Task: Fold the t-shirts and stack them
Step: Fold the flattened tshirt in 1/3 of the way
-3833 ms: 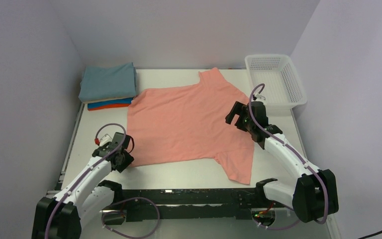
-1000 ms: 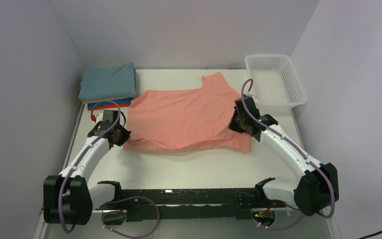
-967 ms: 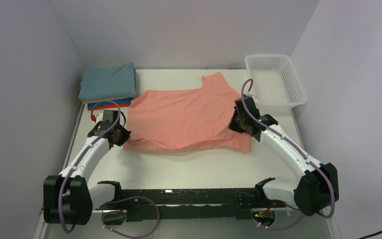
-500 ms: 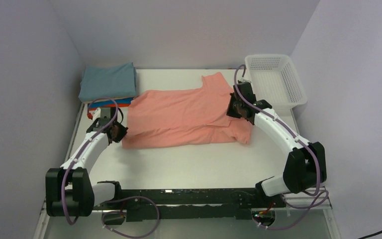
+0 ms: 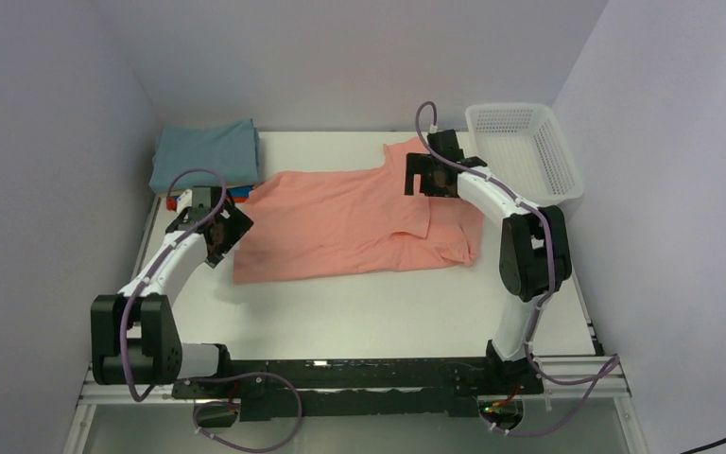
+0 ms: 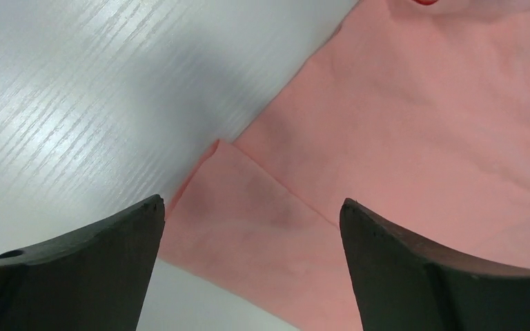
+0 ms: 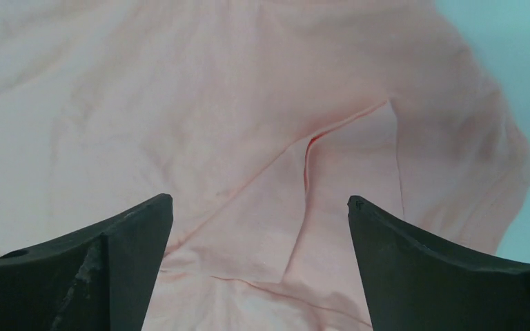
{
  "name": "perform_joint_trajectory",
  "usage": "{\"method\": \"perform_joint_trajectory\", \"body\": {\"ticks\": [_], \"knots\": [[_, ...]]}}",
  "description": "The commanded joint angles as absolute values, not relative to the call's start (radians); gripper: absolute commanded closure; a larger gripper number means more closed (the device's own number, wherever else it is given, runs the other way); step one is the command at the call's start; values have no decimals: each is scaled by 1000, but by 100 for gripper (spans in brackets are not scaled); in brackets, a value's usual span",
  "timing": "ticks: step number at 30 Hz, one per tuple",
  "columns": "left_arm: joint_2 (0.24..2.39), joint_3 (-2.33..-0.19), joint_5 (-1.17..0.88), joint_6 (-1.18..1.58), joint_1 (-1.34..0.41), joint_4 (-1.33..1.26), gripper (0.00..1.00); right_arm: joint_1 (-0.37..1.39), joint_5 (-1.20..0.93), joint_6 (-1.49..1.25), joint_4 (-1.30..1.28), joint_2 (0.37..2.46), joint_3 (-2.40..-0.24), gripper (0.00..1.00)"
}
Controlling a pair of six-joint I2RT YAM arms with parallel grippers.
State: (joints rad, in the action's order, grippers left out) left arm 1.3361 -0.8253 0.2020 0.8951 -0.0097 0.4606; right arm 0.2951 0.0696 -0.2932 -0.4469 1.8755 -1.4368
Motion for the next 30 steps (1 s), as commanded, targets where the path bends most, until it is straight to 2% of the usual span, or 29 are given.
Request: {"method": "perform_joint_trajectory", "body": {"ticks": [1, 6, 10, 17, 30], "knots": [[1229, -839, 183, 839, -7, 487, 1, 292, 44, -307, -382, 1732, -1371, 0], [1213, -787, -78, 739, -20, 379, 1, 292, -164, -371, -258, 1588, -1111, 0], [1273, -767, -130, 707, -85, 340, 1, 293, -184, -411, -221, 1593, -1023, 0], [1371, -739, -93, 693, -103, 339, 0, 292, -168, -393, -208, 1693, -1042, 0], [1417, -714, -14, 695, -100, 354, 1, 297, -304, -412, -98, 1853, -1179, 0]]}}
